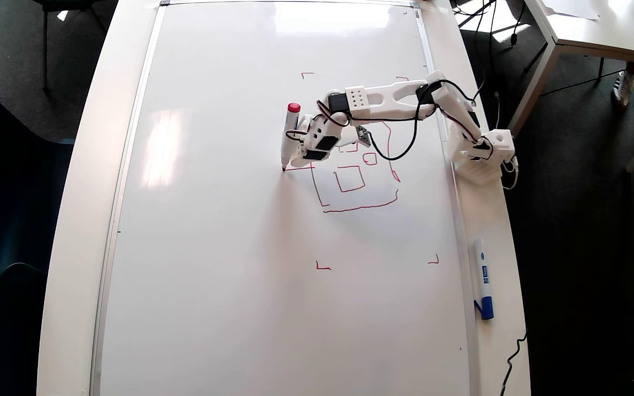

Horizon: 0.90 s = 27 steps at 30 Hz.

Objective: Draw on a whiteboard a robot head using a pen attached to the gripper

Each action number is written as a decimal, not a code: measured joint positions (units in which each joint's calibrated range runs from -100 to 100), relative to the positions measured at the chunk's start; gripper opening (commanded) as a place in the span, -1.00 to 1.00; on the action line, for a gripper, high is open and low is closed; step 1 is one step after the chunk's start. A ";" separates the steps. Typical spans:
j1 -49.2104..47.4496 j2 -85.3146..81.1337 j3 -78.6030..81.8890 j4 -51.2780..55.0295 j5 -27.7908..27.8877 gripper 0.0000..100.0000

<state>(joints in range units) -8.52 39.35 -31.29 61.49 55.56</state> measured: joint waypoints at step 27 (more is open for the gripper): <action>1.73 6.44 -7.13 -7.18 -0.95 -0.97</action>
<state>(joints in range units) -6.79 45.79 -38.42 54.31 54.61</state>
